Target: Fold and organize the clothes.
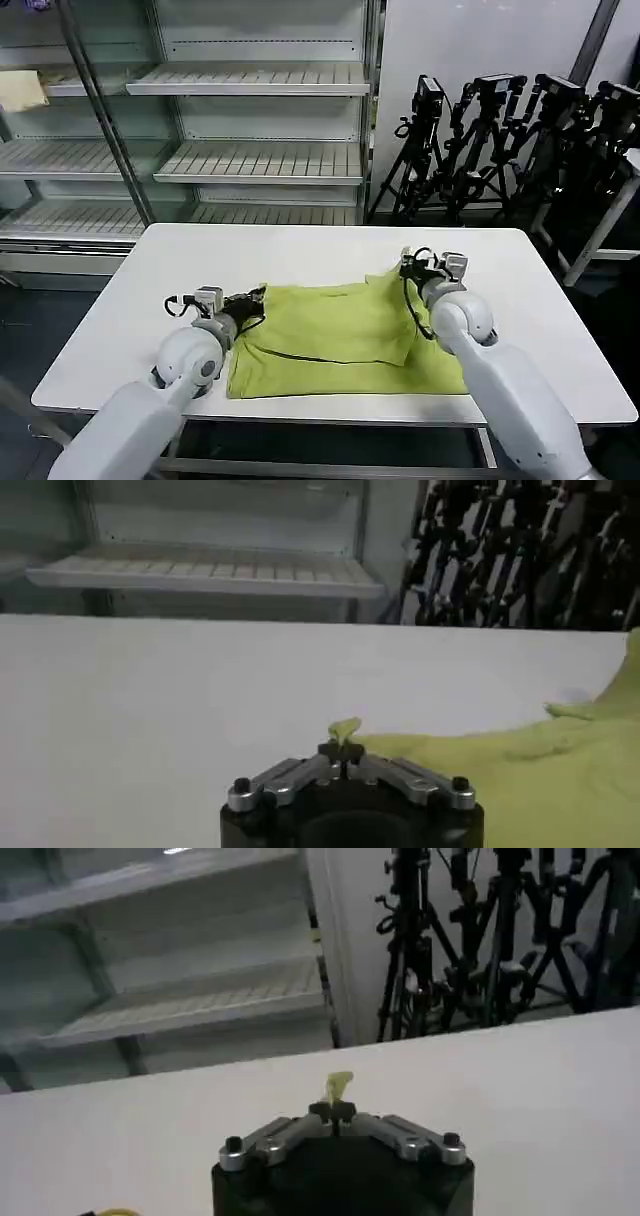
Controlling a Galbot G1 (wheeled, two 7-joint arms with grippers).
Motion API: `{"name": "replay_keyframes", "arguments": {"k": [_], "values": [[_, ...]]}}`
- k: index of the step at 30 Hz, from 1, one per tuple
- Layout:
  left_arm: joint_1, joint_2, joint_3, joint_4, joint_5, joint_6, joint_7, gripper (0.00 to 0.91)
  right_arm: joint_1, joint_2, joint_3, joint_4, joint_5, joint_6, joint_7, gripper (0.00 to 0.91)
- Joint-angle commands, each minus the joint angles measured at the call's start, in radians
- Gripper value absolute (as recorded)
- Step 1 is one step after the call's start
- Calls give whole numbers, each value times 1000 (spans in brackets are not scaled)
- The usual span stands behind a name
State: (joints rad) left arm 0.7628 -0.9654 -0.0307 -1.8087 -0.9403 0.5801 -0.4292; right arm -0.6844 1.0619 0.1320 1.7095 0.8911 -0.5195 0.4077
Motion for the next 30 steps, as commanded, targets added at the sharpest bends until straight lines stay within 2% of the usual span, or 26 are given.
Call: {"name": "replay_keyframes", "arguments": {"k": [1,12,17,23,24,25,26,27,30], "values": [[117,60,-53,-163,22,-3,6,30,-171,-57,91,180,-78,9,-45,0],[284,109,-93,-295,115,-3,35,30,-460,-70,225,328,-149,8,-94,0],[331,123,-97,-303,158,-3,53,30,-536,-55,274,347,-183,8,-118,0],[377,130,-87,-290,221,-3,88,30,-584,-32,293,341,-193,-14,-119,0],[381,127,-85,-286,230,-2,94,71,-590,-23,290,341,-192,-21,-117,60],[381,123,-84,-283,234,-3,96,242,-592,-18,285,342,-192,-30,-115,333],[381,123,-83,-281,236,-3,97,816,-592,-14,281,342,-192,-34,-110,907],[378,117,-81,-279,243,-3,97,907,-590,-6,276,342,-192,-54,-100,907],[371,102,-83,-276,285,-4,96,907,-585,7,266,343,-224,-55,-95,907]]}}
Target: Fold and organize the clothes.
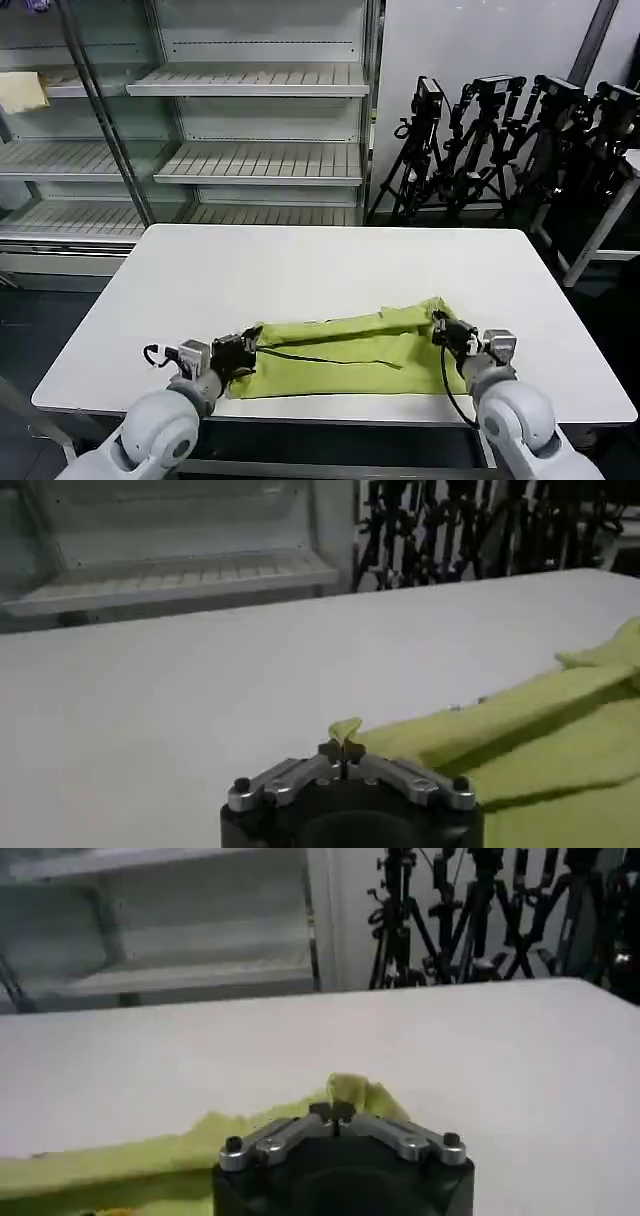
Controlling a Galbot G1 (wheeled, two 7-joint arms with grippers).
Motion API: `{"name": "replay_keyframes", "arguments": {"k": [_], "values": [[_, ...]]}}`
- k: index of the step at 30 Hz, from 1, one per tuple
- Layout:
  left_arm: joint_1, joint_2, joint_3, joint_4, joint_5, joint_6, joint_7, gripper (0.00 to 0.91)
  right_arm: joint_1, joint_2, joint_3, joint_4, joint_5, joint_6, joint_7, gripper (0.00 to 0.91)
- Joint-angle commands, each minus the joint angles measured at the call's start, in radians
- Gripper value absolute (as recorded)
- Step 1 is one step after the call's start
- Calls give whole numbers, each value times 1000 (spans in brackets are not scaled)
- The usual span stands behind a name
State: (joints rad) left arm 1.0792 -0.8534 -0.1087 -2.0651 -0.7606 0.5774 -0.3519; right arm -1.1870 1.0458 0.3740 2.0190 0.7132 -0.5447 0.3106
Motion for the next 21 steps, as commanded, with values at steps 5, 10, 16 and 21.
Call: {"name": "replay_keyframes", "arguments": {"k": [5,10,16,21], "values": [[60,-26,-22,-51,111,-22,-3,907,-103,38,30,67,-104,6,-5,907],[90,-62,-66,-87,87,-41,-60,907,-181,55,84,159,-156,36,-10,907],[125,-149,-113,-76,37,-30,-160,907,-267,78,149,249,-174,38,-11,907],[155,-213,-100,-49,42,-17,-204,907,-329,100,186,280,-197,45,-16,907]]}}
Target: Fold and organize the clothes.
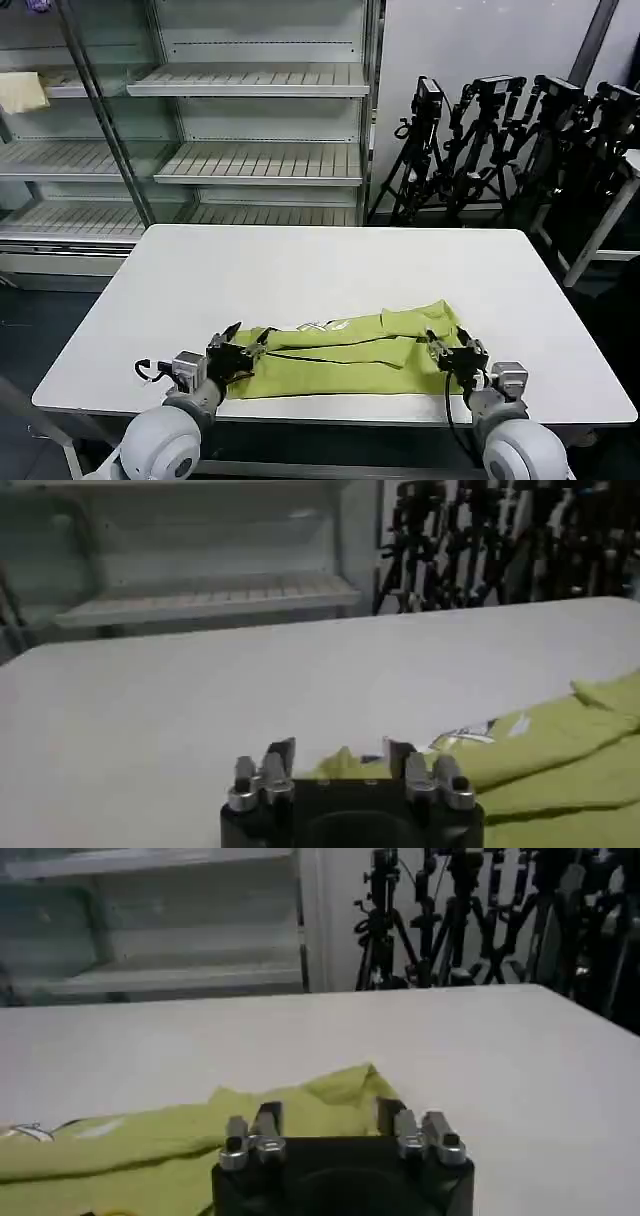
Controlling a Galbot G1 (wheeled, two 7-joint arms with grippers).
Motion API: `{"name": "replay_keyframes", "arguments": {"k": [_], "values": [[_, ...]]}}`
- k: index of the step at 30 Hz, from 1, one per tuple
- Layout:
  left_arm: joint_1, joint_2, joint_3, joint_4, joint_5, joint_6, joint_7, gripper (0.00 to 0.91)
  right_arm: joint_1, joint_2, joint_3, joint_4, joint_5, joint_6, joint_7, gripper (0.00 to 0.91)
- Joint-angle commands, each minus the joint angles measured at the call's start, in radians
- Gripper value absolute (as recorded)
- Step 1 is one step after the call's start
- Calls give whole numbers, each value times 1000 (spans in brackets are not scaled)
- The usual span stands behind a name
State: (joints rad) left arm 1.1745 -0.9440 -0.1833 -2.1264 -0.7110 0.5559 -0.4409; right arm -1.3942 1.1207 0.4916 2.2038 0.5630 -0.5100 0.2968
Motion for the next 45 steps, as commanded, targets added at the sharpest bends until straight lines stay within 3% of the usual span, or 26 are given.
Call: {"name": "replay_keyframes", "arguments": {"k": [1,7,8,9,11,30,40,45], "values": [[61,-132,-22,18,-2,5,-125,907,-132,29,74,100,-51,12,-5,907],[62,-181,-4,45,22,16,-174,907,-153,48,83,109,-61,14,-6,907],[66,-184,-2,43,22,16,-175,846,-153,50,83,110,-62,14,-6,907],[68,-186,1,41,22,16,-176,151,-154,52,83,111,-63,14,-5,907],[74,-187,2,34,21,8,-178,30,-156,54,84,113,-63,14,-4,907],[89,-196,-24,11,-83,-26,-168,40,-169,80,90,125,-70,20,7,907],[105,-181,-151,-26,-300,-60,-164,40,-171,89,105,131,-66,22,13,907],[116,-132,-251,-28,-410,-62,-149,40,-171,85,116,134,-56,22,14,907]]}}
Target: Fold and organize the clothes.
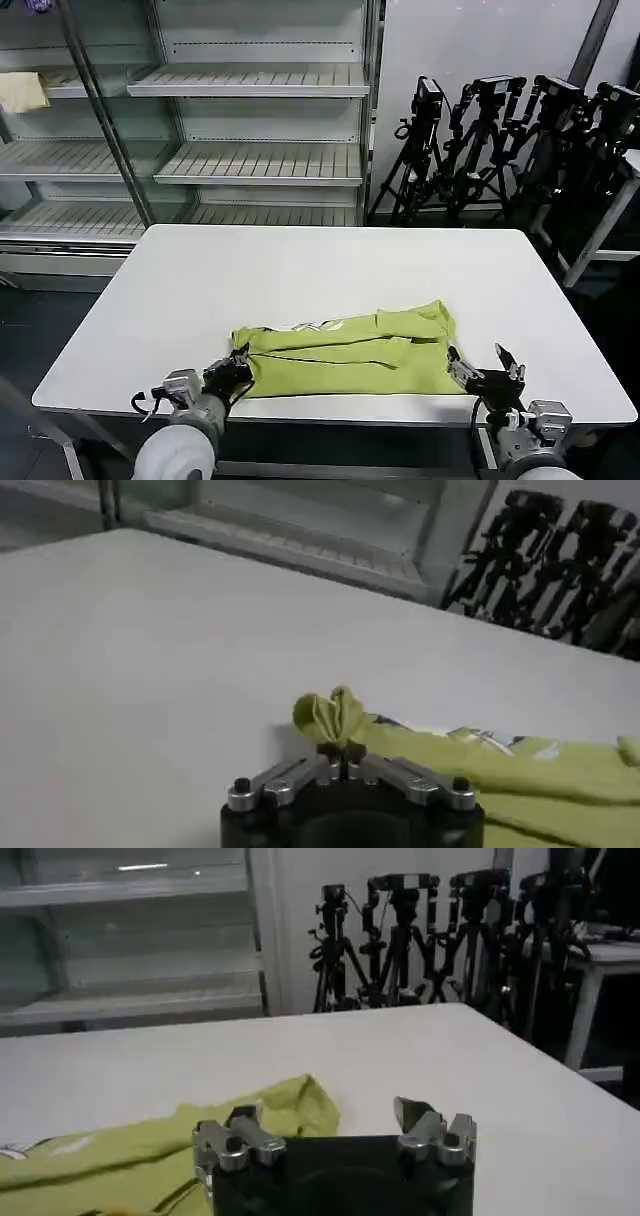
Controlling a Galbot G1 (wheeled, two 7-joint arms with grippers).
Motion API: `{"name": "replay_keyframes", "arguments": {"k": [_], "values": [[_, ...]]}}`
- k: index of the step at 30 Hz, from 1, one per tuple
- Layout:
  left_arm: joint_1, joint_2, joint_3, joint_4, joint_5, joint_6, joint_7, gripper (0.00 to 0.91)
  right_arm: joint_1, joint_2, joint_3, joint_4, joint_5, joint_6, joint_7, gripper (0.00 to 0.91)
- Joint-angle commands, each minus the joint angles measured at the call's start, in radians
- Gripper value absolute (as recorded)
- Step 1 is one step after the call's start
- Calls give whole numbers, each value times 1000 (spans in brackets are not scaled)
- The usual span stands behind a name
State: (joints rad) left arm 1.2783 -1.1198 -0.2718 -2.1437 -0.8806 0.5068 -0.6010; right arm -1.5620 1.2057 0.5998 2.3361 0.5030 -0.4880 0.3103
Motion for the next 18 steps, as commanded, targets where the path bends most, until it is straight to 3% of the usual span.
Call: {"name": "replay_keyframes", "arguments": {"k": [1,11,18], "values": [[15,59,-193,-7,-254,-12,14,40,-3,-1,9,2,5,0,0,907],[-3,230,-455,67,-424,-1,38,40,2,-2,18,-1,19,3,-4,907],[-28,261,-502,24,-610,10,37,40,8,5,5,-4,15,4,-2,907]]}}
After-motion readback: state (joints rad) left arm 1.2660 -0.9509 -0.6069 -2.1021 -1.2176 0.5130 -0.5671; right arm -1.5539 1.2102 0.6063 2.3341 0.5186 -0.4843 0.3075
